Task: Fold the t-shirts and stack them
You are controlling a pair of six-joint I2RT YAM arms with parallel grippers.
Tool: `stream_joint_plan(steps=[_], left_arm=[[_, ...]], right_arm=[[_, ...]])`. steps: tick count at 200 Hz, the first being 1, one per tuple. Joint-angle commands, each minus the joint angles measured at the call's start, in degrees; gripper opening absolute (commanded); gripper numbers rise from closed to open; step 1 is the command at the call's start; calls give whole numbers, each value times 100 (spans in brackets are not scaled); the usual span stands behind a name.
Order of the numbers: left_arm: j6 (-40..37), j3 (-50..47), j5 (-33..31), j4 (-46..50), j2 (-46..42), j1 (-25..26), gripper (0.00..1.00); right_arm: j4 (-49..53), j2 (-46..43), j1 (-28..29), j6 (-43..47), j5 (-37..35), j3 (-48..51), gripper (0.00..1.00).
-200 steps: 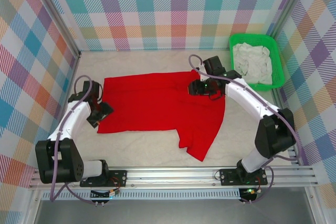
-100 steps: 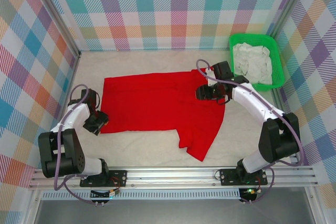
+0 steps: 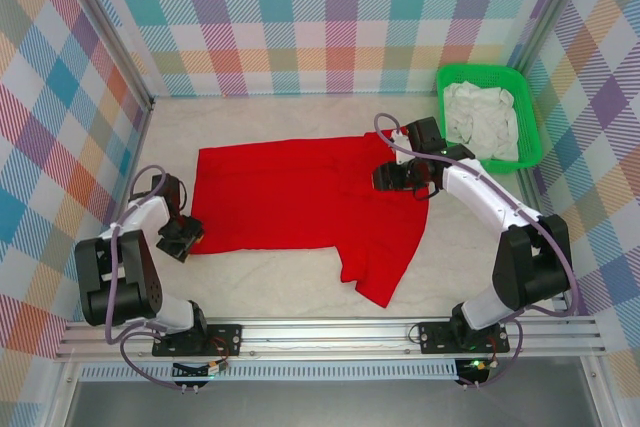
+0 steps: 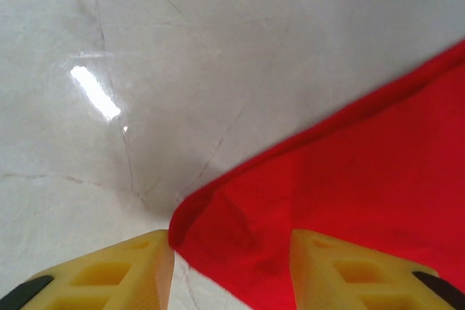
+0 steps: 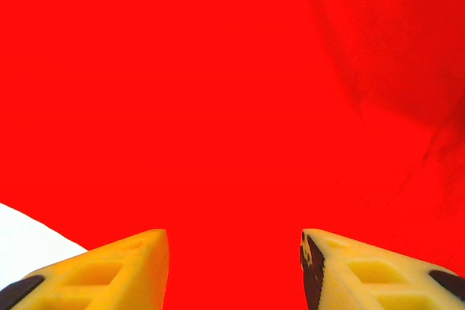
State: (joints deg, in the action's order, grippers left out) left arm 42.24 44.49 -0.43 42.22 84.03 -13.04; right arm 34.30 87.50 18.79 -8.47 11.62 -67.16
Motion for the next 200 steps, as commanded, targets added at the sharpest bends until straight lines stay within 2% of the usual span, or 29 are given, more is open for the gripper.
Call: stream_joint_plan(steps=[1, 29, 68, 106, 139, 182, 200], left_arm=[[-2, -46, 125, -305, 316, -95, 41], [-111, 168, 87, -487, 774, -144, 28], [-247, 282, 252, -721, 1036, -159, 0], [-385, 149, 287, -833, 794, -164, 0], [-520, 39, 301, -879, 526, -162, 0], [-673, -82, 403, -1041, 256, -157, 0], [-759, -113, 455, -1100, 187, -158, 0]], right_arm=[[25, -150, -24, 81, 95, -7, 50], [99, -272, -25, 206, 151, -70, 49], [-203, -923, -15, 547, 295, 128, 50], [-382, -1376, 10, 1356, 653, 317, 49], [73, -1319, 82, 2851, 777, 228, 49], [1490, -1505, 781, 5067, 179, 431, 51], [1921, -1632, 1378, 5693, -172, 718, 54]])
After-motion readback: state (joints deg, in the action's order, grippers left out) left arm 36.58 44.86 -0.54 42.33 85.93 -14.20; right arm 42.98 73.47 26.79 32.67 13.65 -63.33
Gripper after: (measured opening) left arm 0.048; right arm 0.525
